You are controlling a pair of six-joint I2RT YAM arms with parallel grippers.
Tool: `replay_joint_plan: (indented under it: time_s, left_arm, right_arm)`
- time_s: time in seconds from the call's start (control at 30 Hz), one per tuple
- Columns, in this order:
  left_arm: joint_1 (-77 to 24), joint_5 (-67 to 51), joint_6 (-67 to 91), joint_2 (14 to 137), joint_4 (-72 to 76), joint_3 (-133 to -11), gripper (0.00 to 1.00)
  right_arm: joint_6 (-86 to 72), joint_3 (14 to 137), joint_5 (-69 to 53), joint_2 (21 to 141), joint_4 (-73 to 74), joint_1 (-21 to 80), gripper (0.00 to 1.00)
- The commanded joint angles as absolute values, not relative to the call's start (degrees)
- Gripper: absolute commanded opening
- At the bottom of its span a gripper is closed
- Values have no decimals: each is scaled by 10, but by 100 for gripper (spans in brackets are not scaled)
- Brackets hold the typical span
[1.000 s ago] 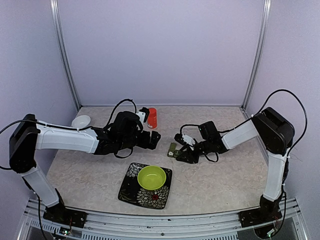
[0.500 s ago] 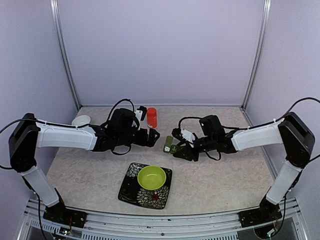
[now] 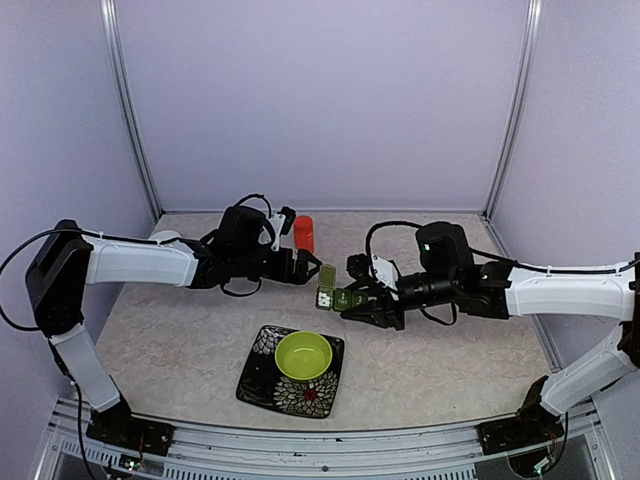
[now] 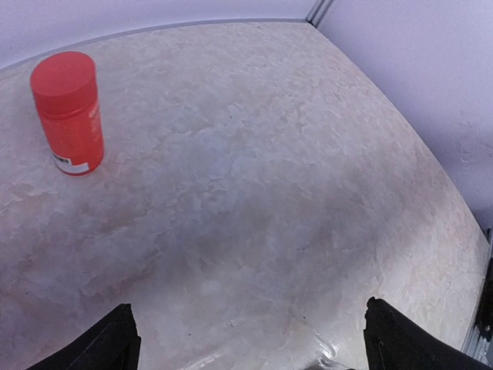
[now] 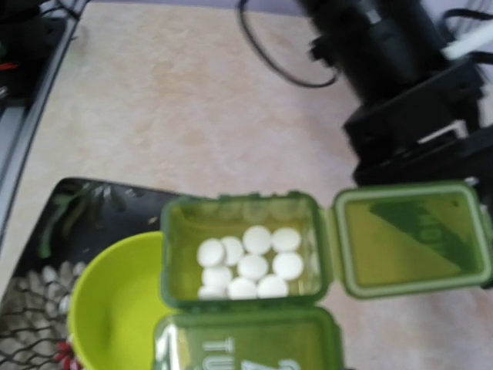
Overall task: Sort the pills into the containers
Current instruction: Close the lid of the pill container.
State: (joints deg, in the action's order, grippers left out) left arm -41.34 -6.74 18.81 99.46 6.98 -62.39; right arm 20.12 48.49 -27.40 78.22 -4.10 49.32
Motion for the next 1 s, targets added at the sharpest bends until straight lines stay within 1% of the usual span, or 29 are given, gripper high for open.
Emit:
replay_joint_plan:
  time_s: [0.0, 0.17, 0.33, 0.53, 0.8, 0.97]
  left_arm:
    - [-418, -165, 161, 1001, 91, -641, 99]
    - [-420, -219, 147, 984, 108, -629, 98]
    - [-421, -290, 147, 970, 132, -615, 93]
    - [-424, -318, 149, 958, 122, -613, 86]
    - [-438, -328, 146, 960, 102, -618, 84]
    - [-444, -329, 145, 960, 91, -617, 81]
  right_arm:
    - [206, 498, -279, 791, -7, 505, 30]
    - [204, 492, -282, 805, -17, 505, 30]
    - [204, 495, -274, 816, -20, 506, 29]
    - [198, 498, -233, 827, -18, 503, 29]
    - [183, 514, -180, 838, -10, 498, 29]
    - [177, 522, -144, 837, -8, 493, 29]
